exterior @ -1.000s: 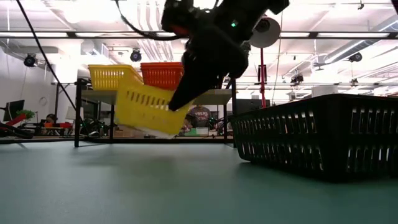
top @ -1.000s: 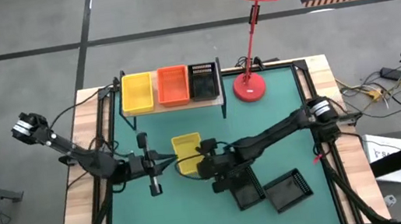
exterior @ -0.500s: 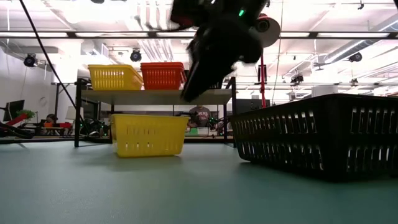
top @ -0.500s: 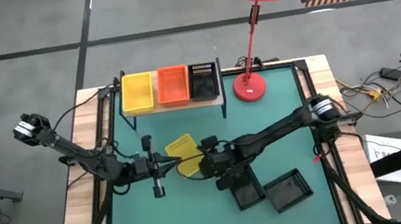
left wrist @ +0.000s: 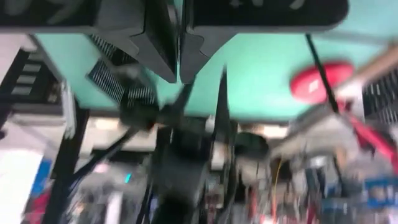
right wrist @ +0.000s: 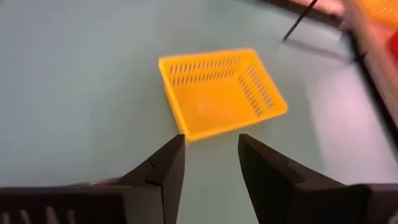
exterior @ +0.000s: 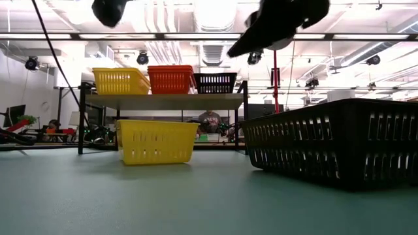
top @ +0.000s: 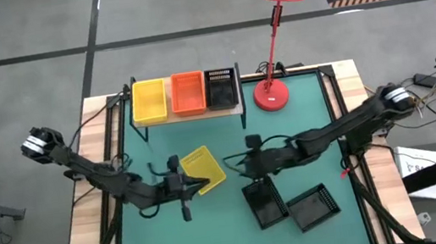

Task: Stack baskets on shelf by color
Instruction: Stack the yellow bin on top of the stacked yellow bins on the shelf

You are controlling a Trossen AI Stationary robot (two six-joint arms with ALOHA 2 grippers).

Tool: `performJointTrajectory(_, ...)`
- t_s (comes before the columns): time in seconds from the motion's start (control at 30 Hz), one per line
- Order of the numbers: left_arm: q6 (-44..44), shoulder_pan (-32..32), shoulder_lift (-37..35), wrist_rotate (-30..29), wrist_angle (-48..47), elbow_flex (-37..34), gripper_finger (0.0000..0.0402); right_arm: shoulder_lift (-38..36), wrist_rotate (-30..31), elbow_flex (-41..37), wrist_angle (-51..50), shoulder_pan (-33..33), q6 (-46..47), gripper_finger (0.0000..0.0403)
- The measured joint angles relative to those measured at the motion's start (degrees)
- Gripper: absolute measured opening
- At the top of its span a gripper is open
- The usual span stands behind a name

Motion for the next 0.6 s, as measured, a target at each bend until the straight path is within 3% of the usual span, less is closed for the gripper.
performJointTrajectory(0.1,-9.15,1.22,3.73,0.03,-13.26,5.29,0.0004,-5.03,0.06,-6.69,7.50,0.08,-1.27,0.0138)
performJointTrajectory(0.27,-27.08,2.87,13.59,7.51,-52.56,22.91,0.0004,-11.69,0.20,-17.30,21.89,-0.12,-6.65,0.0138)
performJointTrajectory(0.33,-30.01,3.30,18.12,9.54,-63.35,30.22,0.0004,-14.08,0.17,-20.75,25.89,-0.22,-7.09,0.0140)
performJointTrajectory(0.43,-29.68,3.39,23.49,10.46,-70.76,37.14,0.0004,-17.34,0.16,-24.50,26.89,-0.24,-6.15,0.0143)
performJointTrajectory(0.6,-30.70,4.34,27.68,16.44,-70.73,40.62,0.0004,-22.66,0.20,-27.35,26.99,-0.31,-5.62,0.0143)
